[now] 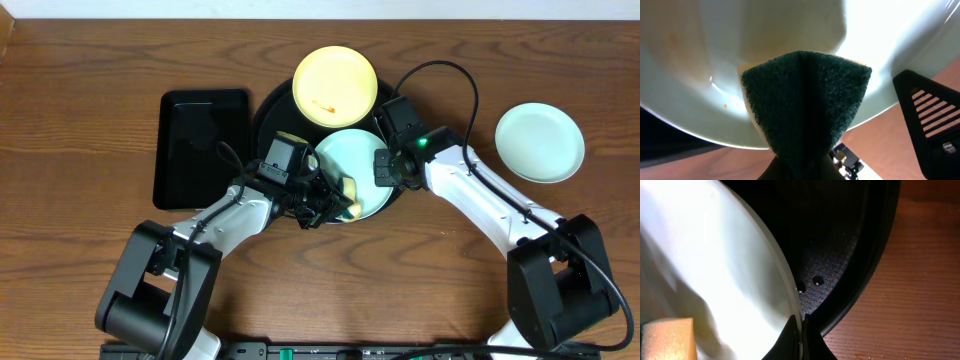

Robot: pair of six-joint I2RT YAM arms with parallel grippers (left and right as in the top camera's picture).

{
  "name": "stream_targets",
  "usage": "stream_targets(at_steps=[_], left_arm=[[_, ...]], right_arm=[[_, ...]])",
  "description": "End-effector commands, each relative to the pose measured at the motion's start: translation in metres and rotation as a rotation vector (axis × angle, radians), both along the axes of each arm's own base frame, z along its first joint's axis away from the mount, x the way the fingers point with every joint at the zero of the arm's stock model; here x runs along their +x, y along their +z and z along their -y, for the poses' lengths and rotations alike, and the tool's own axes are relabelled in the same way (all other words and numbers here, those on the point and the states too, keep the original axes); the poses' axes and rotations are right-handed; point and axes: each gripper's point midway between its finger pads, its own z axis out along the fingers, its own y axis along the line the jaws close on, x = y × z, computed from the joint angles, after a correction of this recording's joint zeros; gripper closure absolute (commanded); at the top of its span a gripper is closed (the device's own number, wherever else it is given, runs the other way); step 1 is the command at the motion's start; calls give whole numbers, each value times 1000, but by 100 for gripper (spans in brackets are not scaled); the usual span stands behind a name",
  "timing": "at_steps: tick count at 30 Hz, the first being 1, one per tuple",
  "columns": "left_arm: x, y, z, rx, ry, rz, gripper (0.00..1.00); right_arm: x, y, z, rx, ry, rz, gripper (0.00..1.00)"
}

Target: Clean dirty plates on tray and stack at the side

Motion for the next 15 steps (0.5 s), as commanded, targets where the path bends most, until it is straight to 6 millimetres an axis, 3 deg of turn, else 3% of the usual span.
stream_targets(at_steps=[1,5,15], left_arm=[[0,-15,-6,47,1,5,92],[6,-24,-11,85,18,24,92],[42,-14,-26,52,88,136,92]], right_arm=[[-3,-4,0,-9,14,-11,99],[-3,-4,0,-9,14,-11,99],[-3,-4,0,-10,14,-11,99]])
